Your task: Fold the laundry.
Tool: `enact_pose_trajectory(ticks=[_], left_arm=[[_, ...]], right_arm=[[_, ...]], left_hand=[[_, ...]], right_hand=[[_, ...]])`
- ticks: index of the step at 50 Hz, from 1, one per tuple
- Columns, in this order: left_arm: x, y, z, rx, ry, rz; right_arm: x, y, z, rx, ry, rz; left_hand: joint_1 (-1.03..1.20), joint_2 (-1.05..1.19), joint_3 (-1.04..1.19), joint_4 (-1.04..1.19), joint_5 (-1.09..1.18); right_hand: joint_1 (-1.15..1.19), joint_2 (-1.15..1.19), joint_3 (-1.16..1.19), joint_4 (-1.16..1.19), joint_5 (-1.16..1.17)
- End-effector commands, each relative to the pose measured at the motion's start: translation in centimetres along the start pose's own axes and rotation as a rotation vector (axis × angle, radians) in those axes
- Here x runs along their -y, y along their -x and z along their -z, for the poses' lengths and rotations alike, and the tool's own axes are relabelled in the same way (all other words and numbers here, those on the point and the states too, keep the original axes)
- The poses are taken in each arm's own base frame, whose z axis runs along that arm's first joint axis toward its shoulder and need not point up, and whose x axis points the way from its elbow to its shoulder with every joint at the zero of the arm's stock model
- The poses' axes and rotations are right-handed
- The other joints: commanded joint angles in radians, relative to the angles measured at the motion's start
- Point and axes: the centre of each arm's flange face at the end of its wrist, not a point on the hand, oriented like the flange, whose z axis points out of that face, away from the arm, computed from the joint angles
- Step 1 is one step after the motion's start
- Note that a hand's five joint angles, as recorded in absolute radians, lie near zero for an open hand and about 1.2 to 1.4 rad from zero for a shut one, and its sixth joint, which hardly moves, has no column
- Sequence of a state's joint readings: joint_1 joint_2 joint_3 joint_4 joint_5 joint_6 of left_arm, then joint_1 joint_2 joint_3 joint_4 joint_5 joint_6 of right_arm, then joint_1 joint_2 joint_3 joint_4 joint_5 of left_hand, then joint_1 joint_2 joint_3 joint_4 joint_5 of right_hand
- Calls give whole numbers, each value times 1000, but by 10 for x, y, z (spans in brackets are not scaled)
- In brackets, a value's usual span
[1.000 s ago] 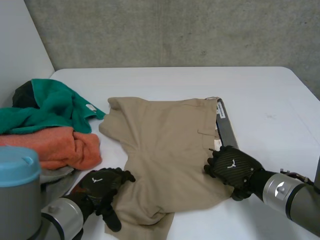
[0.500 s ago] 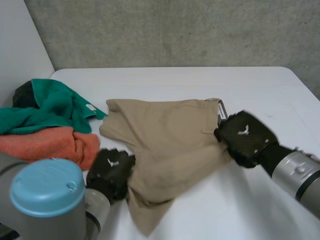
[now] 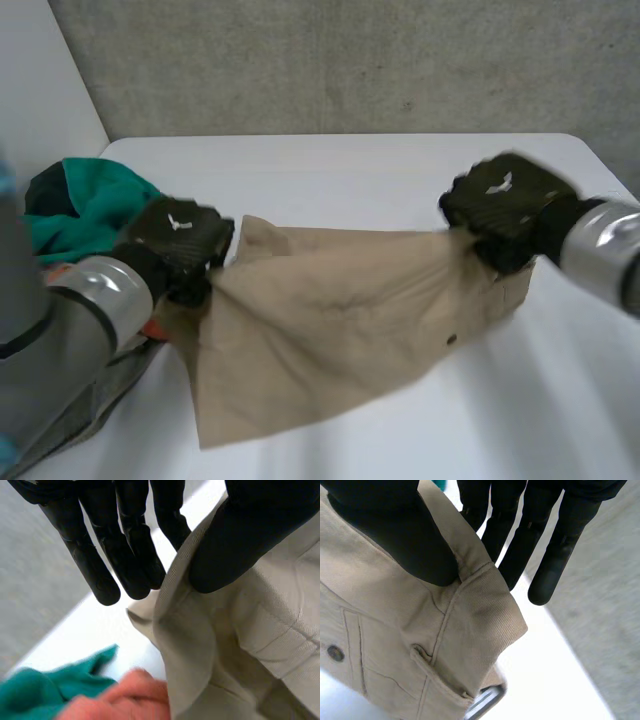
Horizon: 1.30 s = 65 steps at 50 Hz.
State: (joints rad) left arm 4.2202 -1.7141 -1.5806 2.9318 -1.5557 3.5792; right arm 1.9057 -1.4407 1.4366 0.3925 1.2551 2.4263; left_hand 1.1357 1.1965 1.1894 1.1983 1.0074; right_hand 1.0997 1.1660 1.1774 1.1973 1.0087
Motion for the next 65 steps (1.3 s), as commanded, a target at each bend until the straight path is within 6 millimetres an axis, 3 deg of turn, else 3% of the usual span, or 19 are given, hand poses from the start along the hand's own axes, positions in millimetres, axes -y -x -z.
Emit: enact_pose_trajectory(ticks=[1,7,10,11,14,15,18,22,24,28,35,39,44,48,50,55,61,64,65], left_arm=[[-12,1,-54,-10,-28,7],[5,16,-95,71,-195,3],[33,38,-115,163,-359,-11],[54,51,-118,220,-464,-17],[91,73,-112,313,-647,-28],[119,87,-102,375,-782,-28],[166,108,-74,453,-1040,3],[191,118,-53,425,-1167,71],[192,120,-52,405,-1159,87],[176,116,-62,333,-1046,119],[116,84,-91,197,-806,142],[69,53,-106,111,-661,161],[-9,9,-119,13,-415,182],[-54,-12,-117,-32,-264,156],[-69,-19,-108,-46,-193,123],[-75,-27,-79,-81,-81,69],[-72,-35,-22,-173,108,2],[-74,-46,14,-273,240,-57],[-77,-52,33,-334,314,-90]], right_arm=[[-26,23,-56,-9,73,7],[-24,12,-92,-140,-28,-60],[-1,-17,-110,-300,-233,-104],[17,-36,-114,-396,-357,-118],[49,-69,-110,-551,-562,-137],[70,-87,-101,-633,-693,-149],[103,-114,-78,-744,-923,-164],[127,-123,-60,-772,-1054,-165],[132,-123,-58,-762,-1055,-161],[122,-117,-68,-684,-939,-170],[70,-75,-107,-478,-648,-215],[29,-43,-130,-374,-506,-195],[-35,10,-159,-249,-301,-113],[-73,42,-163,-161,-141,-21],[-85,52,-155,-102,-52,12],[-85,54,-129,-35,30,-12],[-78,62,-77,82,170,21],[-82,63,-46,143,276,77],[-88,68,-25,207,361,119]], left_hand=[[261,200,207,198,214],[261,200,207,198,214],[261,200,207,198,214],[261,200,207,198,214],[261,200,207,198,214],[261,200,207,198,214],[261,200,207,198,214],[261,200,207,198,214],[261,200,207,198,214],[261,200,207,198,214],[261,200,207,198,214],[261,200,207,198,214],[261,200,207,198,214],[261,200,207,198,214],[261,200,207,198,214],[261,200,207,198,214],[261,200,207,198,214],[261,200,207,198,214],[261,200,207,198,214]], right_hand=[[297,230,219,199,213],[297,230,219,199,213],[297,230,219,199,213],[297,230,219,199,213],[297,230,219,199,213],[297,230,219,199,213],[297,230,219,199,213],[297,230,219,199,213],[297,230,219,199,213],[297,230,219,199,213],[297,230,219,199,213],[297,230,219,199,213],[297,230,219,199,213],[297,230,219,199,213],[297,230,219,199,213],[297,230,219,199,213],[297,230,219,199,213],[297,230,219,199,213],[297,230,219,199,213]])
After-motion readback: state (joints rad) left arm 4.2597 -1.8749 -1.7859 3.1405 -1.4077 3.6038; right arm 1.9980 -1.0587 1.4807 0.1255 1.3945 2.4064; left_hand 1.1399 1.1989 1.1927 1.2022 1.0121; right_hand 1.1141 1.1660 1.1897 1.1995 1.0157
